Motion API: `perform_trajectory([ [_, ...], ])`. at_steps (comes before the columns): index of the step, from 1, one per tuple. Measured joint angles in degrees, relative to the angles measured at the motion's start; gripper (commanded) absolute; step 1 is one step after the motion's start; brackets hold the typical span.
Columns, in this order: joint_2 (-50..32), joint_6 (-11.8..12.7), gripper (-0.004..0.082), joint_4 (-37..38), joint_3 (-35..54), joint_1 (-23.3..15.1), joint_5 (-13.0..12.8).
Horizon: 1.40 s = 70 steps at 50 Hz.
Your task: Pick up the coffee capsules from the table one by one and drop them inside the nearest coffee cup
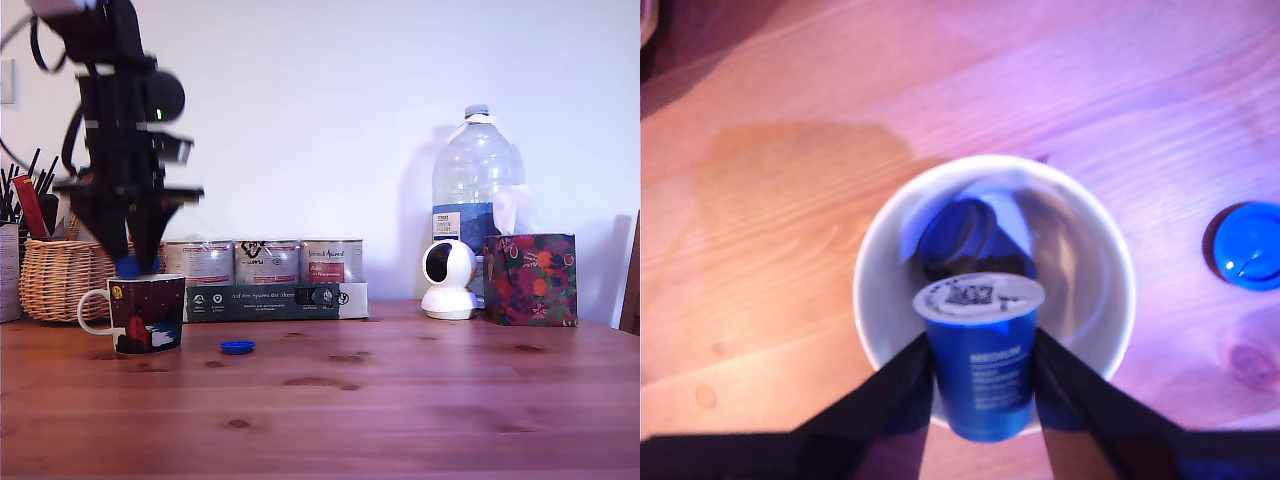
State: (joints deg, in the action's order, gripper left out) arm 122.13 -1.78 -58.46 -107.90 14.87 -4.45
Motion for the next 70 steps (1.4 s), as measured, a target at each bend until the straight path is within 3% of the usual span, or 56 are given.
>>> perform_trajectory([
  [6,0.00,0.02,0.0231,0.04,0.00,-0.02,1.38],
  [21,0.00,0.02,0.0239,0.72,0.00,-0.02,1.88],
  [23,0.00,0.02,0.0281,1.03,0.00,-0.02,1.90],
  [29,0.00,0.02,0.0617,1.70,0.00,-0.02,2.95],
  [31,0.00,-0.04,0.0669,1.68,0.00,-0.02,3.08],
  [43,0.00,-1.84,0.0667,1.22,0.00,-0.04,3.10],
  [50,-0.09,-1.92,0.0520,0.26,-0.57,-0.26,3.10],
  [61,-3.54,-1.90,-0.0023,-1.01,-0.94,-0.22,3.48],
  [70,-12.13,-1.88,-0.0020,2.05,-0.94,0.20,5.49],
])
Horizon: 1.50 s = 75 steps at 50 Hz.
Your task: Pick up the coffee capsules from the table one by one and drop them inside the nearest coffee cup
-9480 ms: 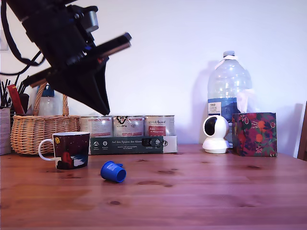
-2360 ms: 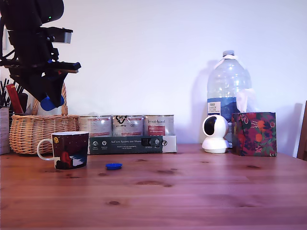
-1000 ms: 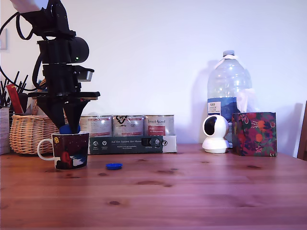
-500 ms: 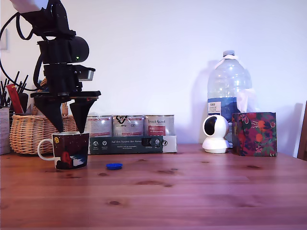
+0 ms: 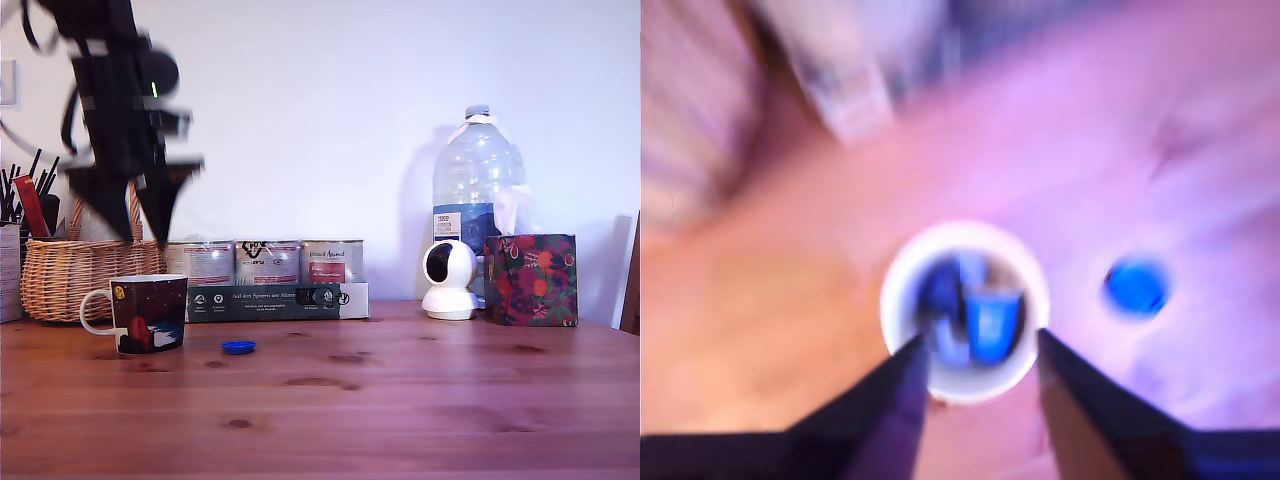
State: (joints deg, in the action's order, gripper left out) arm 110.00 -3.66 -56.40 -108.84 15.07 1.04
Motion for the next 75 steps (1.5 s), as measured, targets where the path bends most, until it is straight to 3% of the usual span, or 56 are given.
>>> perform_trajectory([
  [24,-18.73,0.46,-0.0020,6.51,1.70,0.31,5.03],
  [50,-42.91,4.55,-0.0020,37.83,44.98,0.24,5.25],
  [62,-45.48,6.54,-0.0020,49.94,61.70,-0.96,4.42],
  [75,-50.86,8.70,-0.0020,58.10,74.14,-3.30,1.11],
])
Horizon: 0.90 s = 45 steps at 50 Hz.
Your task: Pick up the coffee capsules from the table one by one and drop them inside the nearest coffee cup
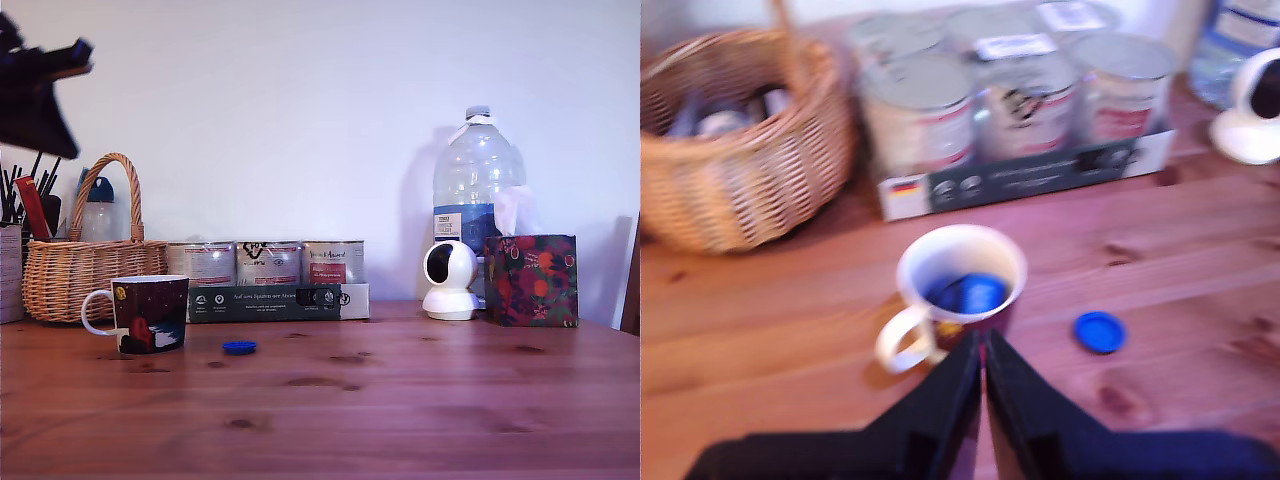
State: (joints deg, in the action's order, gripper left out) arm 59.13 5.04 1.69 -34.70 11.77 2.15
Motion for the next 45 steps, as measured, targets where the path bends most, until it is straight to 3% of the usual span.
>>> perform_trajectory([
  [7,-4.07,0.83,-0.0020,2.25,6.01,-1.57,-1.18],
  [19,-13.35,2.54,-0.0019,2.91,14.67,-3.67,-1.09],
  [34,-27.26,2.58,-0.0019,-4.15,15.32,-3.78,2.34],
  [45,-32.57,2.97,-0.0019,-7.54,15.32,-3.78,4.26],
])
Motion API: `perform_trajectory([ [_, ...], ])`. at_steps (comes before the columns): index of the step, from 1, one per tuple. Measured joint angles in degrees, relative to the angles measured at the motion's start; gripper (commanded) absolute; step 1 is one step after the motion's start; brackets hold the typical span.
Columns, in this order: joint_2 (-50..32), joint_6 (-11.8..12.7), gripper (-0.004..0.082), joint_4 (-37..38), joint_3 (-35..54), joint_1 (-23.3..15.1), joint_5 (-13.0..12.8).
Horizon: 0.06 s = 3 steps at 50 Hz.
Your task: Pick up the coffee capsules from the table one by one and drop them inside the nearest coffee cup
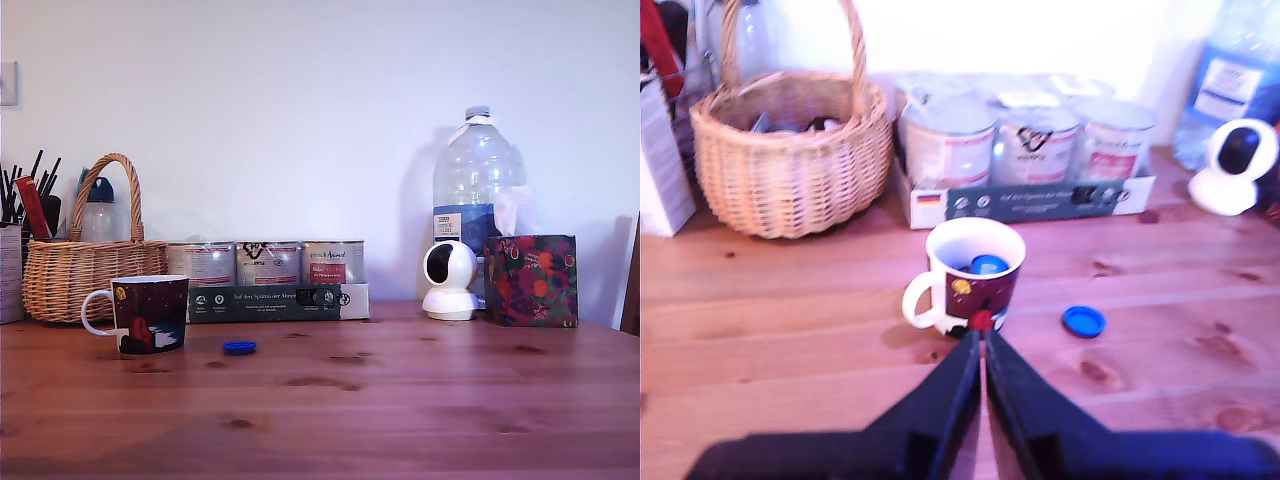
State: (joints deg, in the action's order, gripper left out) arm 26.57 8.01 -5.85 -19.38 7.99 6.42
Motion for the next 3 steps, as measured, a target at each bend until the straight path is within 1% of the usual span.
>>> perform_trajectory([
  [3,-1.31,0.00,-0.0019,-0.33,0.00,0.00,0.00],
])
